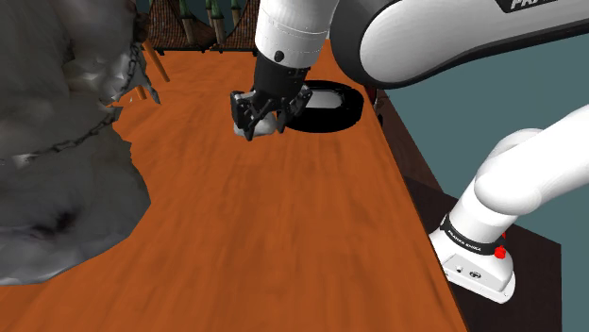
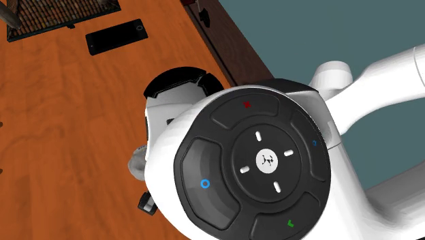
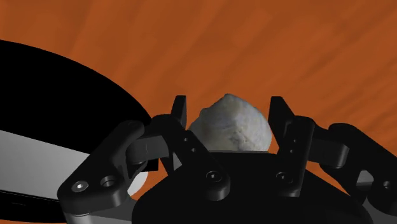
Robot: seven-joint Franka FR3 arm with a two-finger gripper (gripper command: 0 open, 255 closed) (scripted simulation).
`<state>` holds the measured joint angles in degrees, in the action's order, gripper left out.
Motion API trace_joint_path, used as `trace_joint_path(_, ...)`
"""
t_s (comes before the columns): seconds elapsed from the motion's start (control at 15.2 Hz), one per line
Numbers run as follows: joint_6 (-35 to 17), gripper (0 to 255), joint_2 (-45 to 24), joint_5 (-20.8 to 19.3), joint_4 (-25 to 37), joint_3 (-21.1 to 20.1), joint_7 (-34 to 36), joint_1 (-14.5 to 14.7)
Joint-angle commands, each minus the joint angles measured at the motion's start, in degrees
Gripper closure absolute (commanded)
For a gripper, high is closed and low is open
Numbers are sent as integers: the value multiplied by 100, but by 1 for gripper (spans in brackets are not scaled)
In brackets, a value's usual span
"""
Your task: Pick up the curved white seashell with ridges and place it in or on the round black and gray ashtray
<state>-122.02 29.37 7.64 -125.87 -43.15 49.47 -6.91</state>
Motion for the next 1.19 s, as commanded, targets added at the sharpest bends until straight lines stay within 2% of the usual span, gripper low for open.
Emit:
trace_joint_path(0.0, 0, 255, 0, 0, 0, 0, 0, 0)
trace_joint_path(0.4, 0, 255, 0, 0, 0, 0, 0, 0)
trace_joint_path(1.06, 742, 255, -30, -67, 766, 157, -89, -54)
trace_joint_path(1.12, 653, 255, -28, -60, 679, 135, -75, -49)
